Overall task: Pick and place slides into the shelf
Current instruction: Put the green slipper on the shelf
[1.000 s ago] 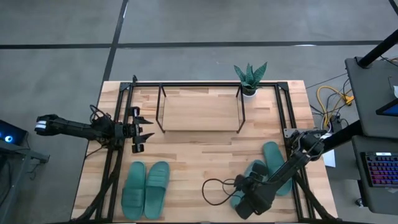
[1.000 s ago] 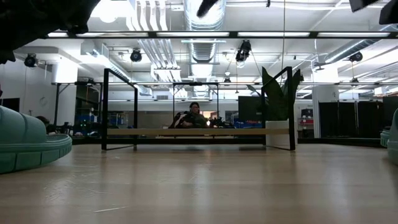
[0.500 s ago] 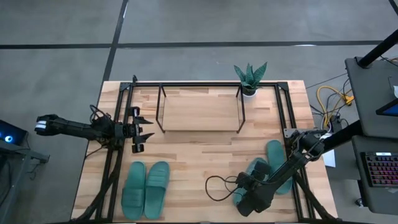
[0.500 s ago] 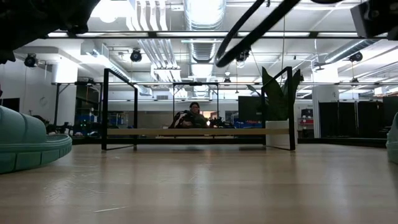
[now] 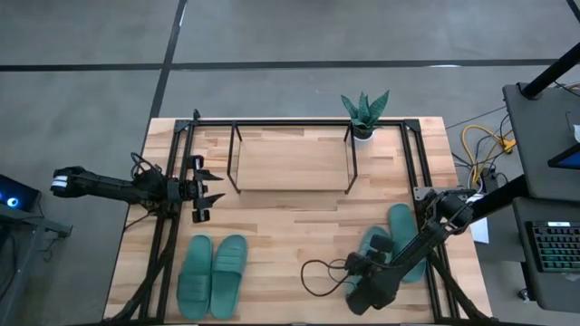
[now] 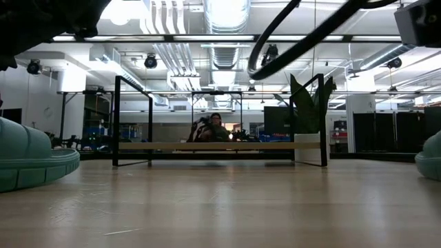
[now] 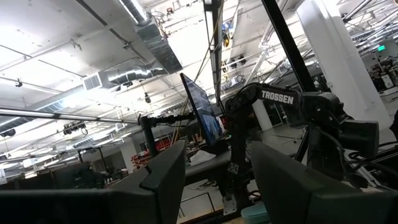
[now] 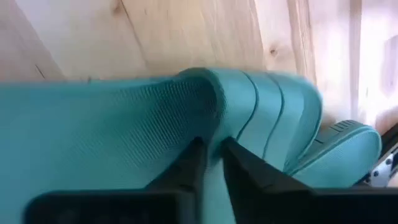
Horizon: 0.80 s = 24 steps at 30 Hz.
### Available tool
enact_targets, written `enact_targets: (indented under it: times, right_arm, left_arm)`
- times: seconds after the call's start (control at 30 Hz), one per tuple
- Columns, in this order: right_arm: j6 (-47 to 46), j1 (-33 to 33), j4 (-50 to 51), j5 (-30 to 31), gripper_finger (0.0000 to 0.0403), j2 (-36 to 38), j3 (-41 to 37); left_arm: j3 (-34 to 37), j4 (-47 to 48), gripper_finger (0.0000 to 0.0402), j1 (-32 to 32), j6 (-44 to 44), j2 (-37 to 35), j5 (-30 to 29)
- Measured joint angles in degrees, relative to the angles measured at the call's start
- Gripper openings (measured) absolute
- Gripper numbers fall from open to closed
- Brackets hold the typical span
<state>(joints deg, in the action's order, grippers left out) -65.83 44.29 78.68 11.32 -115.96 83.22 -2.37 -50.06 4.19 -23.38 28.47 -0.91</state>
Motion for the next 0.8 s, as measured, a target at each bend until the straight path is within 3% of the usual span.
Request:
enact_targets:
  times: [0.07, 0.37, 0.8]
  right_arm:
    - [1.1, 0.0, 0.1, -0.1, 0.0016, 0.0, 0.0]
    - [4.2, 0.0, 0.2, 0.2, 0.0012, 0.0, 1.2]
    - [8.1, 0.1, 2.4, 5.9, 0.0011, -0.1, 6.9]
  left_arm:
    - [0.0, 0.0, 0.0167, 0.0, 0.0, 0.0, 0.0]
    - [0.0, 0.0, 0.0167, 0.0, 0.0, 0.0, 0.0]
    - [0.0, 0.0, 0.0167, 0.0, 0.0, 0.0, 0.0]
